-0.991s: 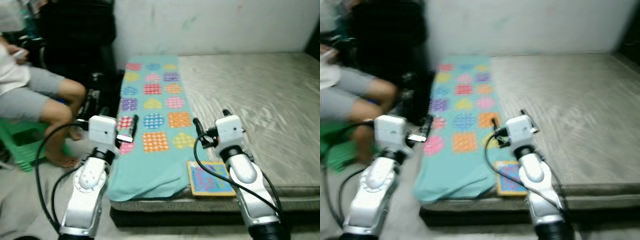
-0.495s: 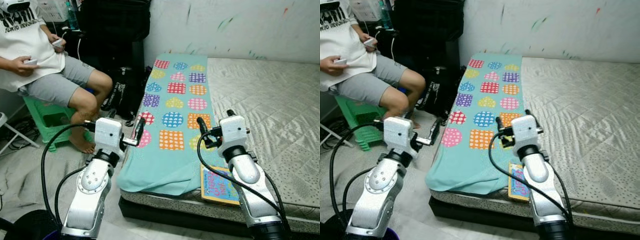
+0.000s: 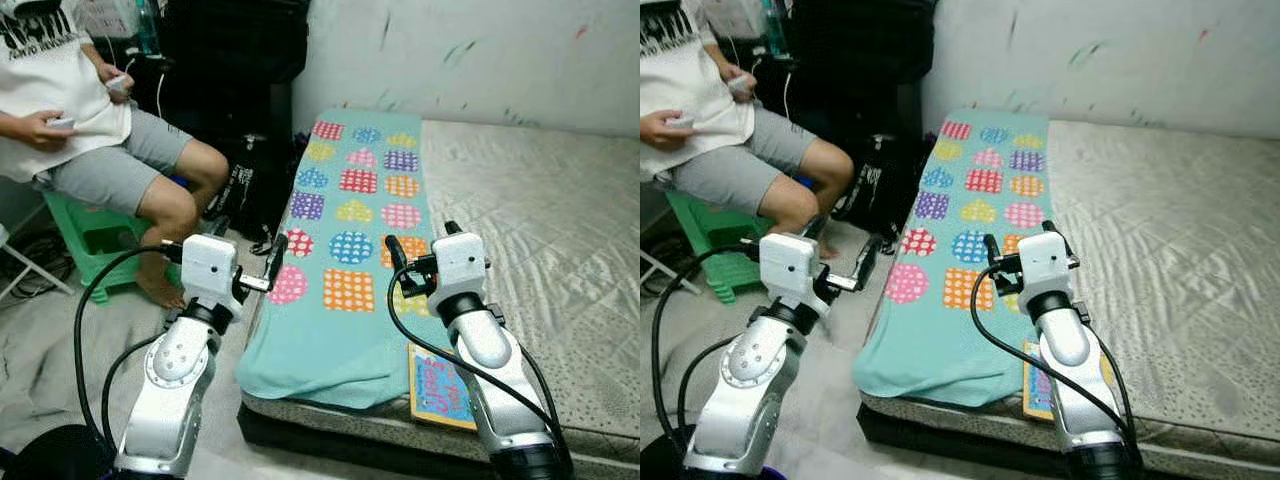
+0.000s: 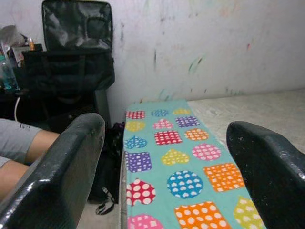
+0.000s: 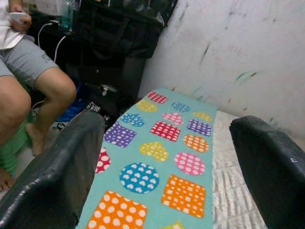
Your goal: Clean up the room
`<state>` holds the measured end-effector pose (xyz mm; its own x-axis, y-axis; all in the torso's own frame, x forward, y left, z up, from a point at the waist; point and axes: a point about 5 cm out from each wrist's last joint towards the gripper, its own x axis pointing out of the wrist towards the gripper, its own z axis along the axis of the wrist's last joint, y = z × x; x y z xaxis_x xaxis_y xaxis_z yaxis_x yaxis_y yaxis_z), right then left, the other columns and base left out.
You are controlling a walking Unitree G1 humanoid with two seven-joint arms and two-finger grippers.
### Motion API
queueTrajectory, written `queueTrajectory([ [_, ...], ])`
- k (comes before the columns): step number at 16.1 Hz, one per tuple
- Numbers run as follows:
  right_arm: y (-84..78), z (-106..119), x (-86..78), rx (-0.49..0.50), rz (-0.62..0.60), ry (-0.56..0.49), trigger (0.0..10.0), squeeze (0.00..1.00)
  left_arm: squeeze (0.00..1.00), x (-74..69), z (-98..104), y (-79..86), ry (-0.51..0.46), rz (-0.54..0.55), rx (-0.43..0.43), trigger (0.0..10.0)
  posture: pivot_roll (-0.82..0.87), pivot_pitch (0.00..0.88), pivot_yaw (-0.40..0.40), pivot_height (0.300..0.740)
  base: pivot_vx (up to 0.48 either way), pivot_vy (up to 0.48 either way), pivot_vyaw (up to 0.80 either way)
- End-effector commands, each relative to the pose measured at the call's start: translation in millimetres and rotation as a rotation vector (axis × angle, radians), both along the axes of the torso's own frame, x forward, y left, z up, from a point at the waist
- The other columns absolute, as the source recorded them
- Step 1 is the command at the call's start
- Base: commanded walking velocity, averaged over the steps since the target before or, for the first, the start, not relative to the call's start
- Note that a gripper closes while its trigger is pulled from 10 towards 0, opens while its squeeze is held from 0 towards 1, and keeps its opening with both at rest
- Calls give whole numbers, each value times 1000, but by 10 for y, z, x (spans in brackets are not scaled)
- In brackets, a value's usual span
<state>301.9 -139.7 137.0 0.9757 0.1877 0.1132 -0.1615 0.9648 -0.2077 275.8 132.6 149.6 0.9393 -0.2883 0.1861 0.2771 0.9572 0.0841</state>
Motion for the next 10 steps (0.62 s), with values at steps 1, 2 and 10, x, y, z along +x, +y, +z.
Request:
queueTrajectory([
  [1, -44, 11, 2, -2, -12, -4, 10000, 0, 0, -6, 32, -14, -14, -9, 1, 10000, -18, 0, -16, 740, 360, 0, 0],
  [2, -47, 10, 2, -3, -14, -4, 10000, 0, 0, -8, 30, -19, -13, -11, 0, 10000, -18, 0, -16, 740, 360, 0, 0],
  [10, -61, -4, -2, -9, -28, -3, 10000, 0, 0, 19, 16, -15, -4, 33, 11, 10000, -19, 0, -10, 740, 73, 0, 0],
])
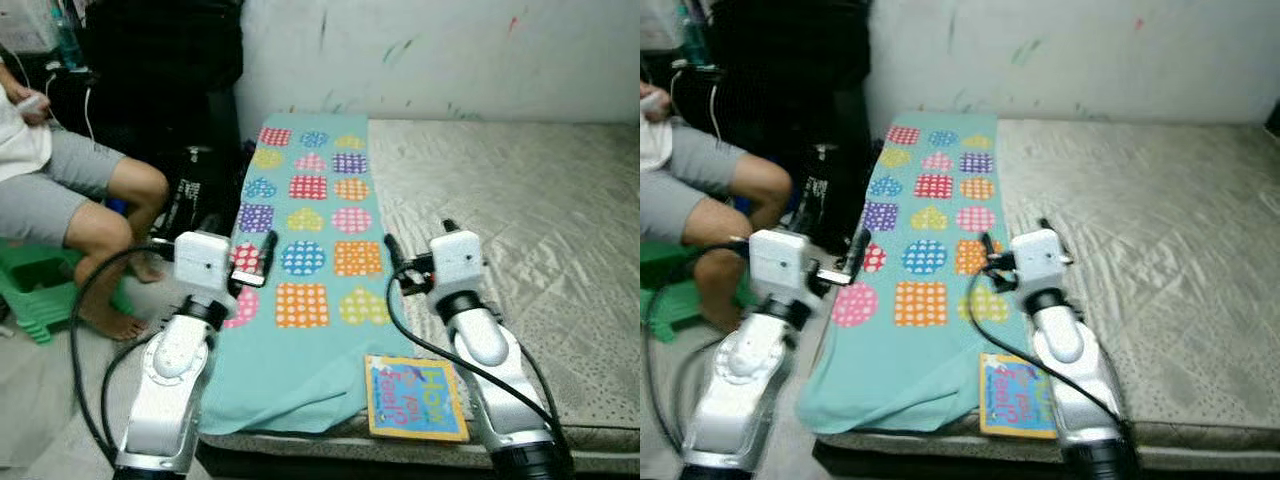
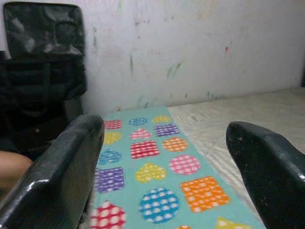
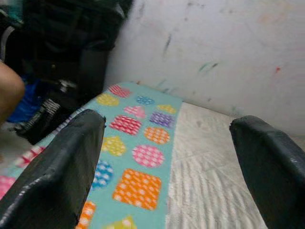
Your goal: Clean up the room
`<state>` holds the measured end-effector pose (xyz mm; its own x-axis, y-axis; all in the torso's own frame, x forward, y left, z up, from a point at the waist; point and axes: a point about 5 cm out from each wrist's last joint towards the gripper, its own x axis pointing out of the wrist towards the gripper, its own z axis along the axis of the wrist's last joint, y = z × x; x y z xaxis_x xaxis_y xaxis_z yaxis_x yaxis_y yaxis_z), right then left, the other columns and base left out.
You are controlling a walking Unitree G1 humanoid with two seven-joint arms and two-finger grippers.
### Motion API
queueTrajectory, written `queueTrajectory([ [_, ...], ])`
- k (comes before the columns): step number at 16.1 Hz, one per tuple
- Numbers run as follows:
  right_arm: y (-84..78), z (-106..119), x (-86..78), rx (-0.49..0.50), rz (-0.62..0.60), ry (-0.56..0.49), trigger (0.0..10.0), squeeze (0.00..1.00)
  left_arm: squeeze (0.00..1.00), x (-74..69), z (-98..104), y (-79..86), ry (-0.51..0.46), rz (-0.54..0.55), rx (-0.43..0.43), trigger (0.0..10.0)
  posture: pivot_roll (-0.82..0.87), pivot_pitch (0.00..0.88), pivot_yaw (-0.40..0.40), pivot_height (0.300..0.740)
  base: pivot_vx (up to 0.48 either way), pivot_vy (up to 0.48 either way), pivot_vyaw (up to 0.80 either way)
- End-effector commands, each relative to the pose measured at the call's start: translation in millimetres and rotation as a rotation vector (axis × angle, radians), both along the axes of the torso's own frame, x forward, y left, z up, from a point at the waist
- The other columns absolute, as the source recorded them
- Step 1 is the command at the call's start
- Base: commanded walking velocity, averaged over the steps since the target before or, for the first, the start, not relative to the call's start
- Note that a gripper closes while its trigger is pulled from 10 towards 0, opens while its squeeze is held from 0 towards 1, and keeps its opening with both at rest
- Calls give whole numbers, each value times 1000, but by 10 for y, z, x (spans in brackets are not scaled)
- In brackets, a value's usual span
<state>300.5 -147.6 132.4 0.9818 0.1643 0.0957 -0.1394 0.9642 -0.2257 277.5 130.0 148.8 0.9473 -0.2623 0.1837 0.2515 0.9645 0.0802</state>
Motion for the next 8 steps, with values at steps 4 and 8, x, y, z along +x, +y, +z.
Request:
queueTrajectory([
  [4, 21, 35, 12, 9, 6, -14, 10000, 0, 0, -2, 48, 20, -20, 15, 5, 10000, -18, 0, -13, 740, 0, -158, 0],
  [8, 15, 32, 20, 7, 6, -12, 10000, 0, 0, 9, 45, 9, -18, 13, 2, 10000, -20, 0, -15, 740, 0, -368, 0],
])
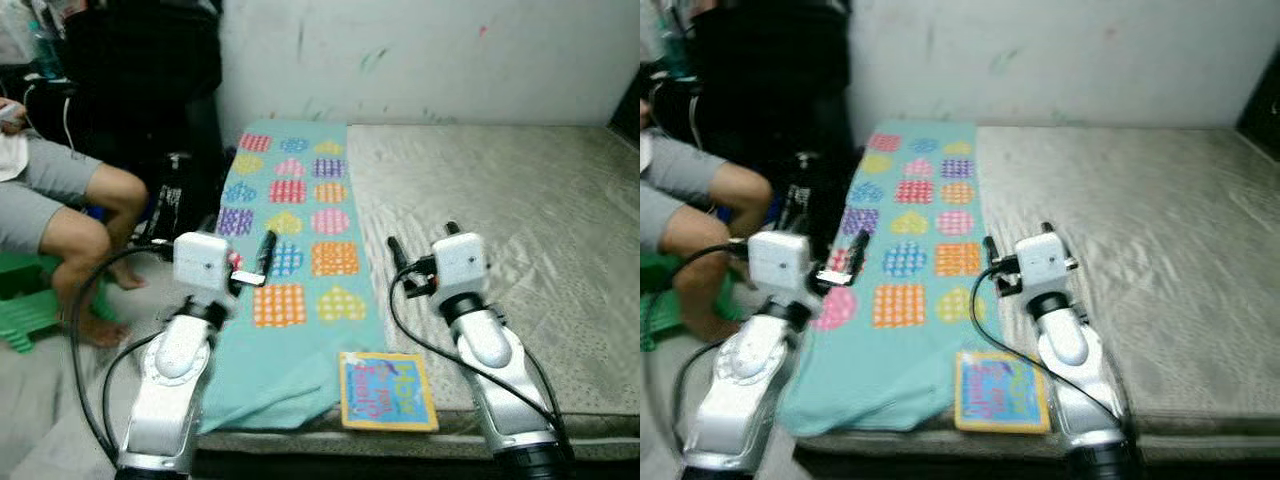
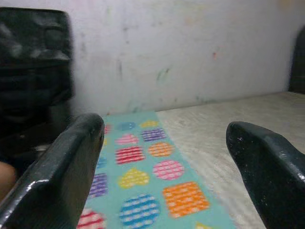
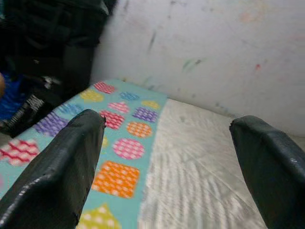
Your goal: Clean up the room
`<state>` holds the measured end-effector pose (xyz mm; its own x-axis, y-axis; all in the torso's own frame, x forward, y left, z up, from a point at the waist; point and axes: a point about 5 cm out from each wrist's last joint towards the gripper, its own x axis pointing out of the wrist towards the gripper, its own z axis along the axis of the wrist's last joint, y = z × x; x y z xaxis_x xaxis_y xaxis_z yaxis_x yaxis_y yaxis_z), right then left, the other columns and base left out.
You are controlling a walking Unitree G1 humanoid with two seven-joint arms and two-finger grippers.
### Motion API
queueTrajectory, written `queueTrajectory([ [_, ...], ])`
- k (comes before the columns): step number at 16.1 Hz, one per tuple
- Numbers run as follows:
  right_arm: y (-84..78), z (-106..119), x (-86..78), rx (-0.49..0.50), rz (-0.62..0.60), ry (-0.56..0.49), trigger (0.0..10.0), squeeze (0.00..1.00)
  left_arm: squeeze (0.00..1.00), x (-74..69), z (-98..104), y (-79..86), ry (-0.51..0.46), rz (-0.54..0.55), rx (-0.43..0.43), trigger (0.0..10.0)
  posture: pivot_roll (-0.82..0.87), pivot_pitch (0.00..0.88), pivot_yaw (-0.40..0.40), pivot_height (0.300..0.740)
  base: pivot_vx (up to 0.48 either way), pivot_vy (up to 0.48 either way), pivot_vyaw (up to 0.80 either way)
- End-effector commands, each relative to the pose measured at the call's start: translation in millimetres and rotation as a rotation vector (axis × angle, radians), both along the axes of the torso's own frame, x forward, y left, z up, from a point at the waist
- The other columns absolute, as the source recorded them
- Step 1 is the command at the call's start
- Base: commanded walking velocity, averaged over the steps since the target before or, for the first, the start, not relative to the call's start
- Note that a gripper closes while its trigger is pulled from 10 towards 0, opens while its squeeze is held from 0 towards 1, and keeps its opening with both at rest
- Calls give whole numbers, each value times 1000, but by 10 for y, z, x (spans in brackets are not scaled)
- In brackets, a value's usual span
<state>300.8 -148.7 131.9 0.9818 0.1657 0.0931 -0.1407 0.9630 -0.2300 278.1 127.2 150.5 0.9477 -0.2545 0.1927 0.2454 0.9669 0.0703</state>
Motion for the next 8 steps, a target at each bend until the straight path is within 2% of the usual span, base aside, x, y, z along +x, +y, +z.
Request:
queueTrajectory([
  [1, 27, 37, 18, 11, 6, -15, 10000, 0, 0, 4, 30, 36, -12, 7, 13, 10000, -20, 0, -15, 740, 0, -349, 0],
  [8, 33, 25, 23, 7, 15, -11, 10000, 0, 0, 9, 28, 26, -12, 5, 11, 10000, -21, 0, -17, 740, 0, -350, 0],
])
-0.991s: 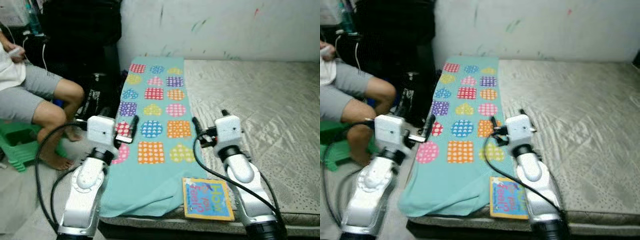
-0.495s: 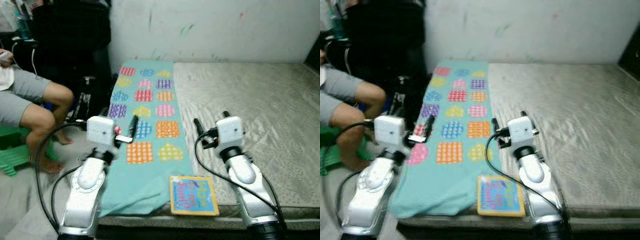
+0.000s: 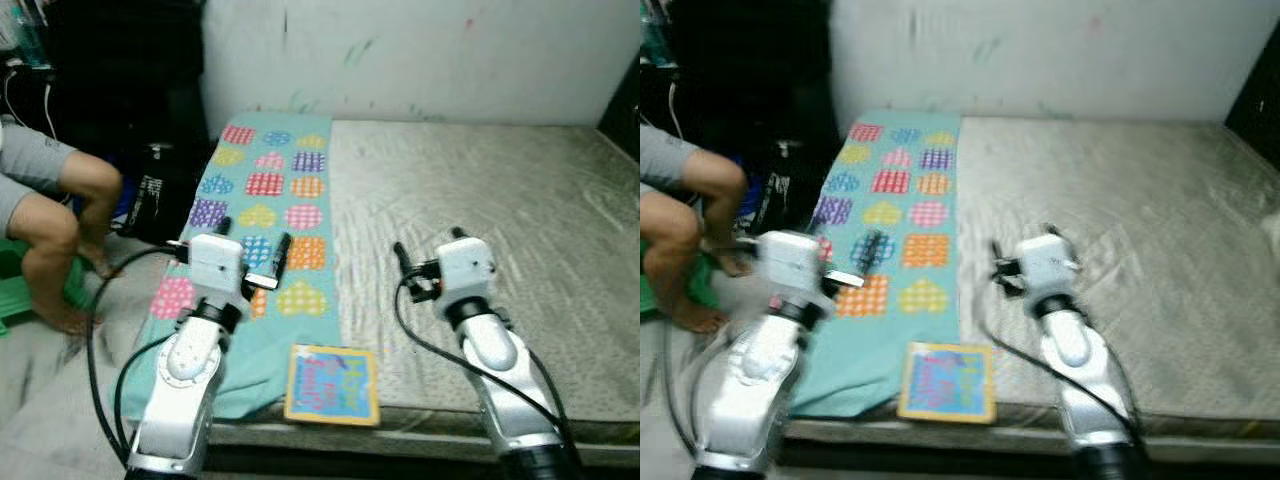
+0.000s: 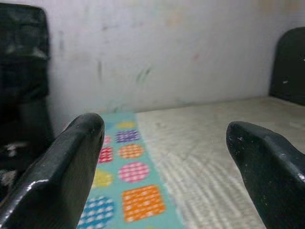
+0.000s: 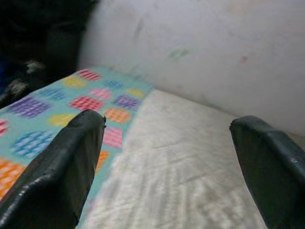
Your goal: Clean up the room
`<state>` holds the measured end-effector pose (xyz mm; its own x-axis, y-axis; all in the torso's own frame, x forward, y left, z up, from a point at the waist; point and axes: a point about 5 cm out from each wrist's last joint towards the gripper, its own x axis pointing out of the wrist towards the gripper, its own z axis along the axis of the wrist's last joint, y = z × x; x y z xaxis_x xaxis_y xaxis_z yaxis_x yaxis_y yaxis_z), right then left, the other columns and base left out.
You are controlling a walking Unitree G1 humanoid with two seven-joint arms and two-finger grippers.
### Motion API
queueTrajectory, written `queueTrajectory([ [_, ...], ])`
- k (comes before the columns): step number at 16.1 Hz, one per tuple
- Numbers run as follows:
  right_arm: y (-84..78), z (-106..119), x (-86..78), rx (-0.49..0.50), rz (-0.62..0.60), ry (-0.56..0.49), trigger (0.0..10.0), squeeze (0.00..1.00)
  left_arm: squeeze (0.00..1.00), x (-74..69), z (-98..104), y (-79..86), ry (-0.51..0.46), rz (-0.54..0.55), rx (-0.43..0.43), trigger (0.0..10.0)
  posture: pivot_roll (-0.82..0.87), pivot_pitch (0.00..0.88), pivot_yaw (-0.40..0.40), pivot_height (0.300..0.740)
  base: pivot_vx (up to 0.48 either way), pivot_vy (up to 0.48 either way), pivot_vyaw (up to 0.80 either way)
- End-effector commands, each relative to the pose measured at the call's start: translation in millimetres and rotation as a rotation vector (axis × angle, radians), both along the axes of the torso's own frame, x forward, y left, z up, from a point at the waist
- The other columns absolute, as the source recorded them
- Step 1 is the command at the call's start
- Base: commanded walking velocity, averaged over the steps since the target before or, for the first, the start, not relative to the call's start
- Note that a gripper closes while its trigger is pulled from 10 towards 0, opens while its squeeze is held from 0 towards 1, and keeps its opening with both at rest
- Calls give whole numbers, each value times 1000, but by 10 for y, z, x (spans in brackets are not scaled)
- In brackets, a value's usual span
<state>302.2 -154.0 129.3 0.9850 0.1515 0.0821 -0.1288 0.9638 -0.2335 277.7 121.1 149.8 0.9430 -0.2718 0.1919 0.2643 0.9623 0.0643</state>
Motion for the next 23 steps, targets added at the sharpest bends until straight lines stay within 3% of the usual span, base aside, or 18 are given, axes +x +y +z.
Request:
queueTrajectory([
  [1, 90, 46, 9, 12, 34, -19, 10000, 0, 0, 14, 35, 84, -14, 24, 17, 10000, -21, 0, -17, 740, 0, -349, 0],
  [10, 104, 23, 8, 18, 47, -3, 10000, 0, 0, 11, 36, 80, -12, 26, 13, 10000, -22, 0, -18, 740, 0, -350, 0],
  [21, 100, 19, 8, 1, 52, -1, 10000, 0, 0, 8, 43, 83, -22, 33, 19, 10000, -23, 0, -20, 740, 0, 0, 0],
  [23, 102, 19, 7, 1, 51, -2, 10000, 0, 0, 9, 41, 84, -19, 32, 16, 10000, -23, 0, -19, 740, 0, -272, 653],
])
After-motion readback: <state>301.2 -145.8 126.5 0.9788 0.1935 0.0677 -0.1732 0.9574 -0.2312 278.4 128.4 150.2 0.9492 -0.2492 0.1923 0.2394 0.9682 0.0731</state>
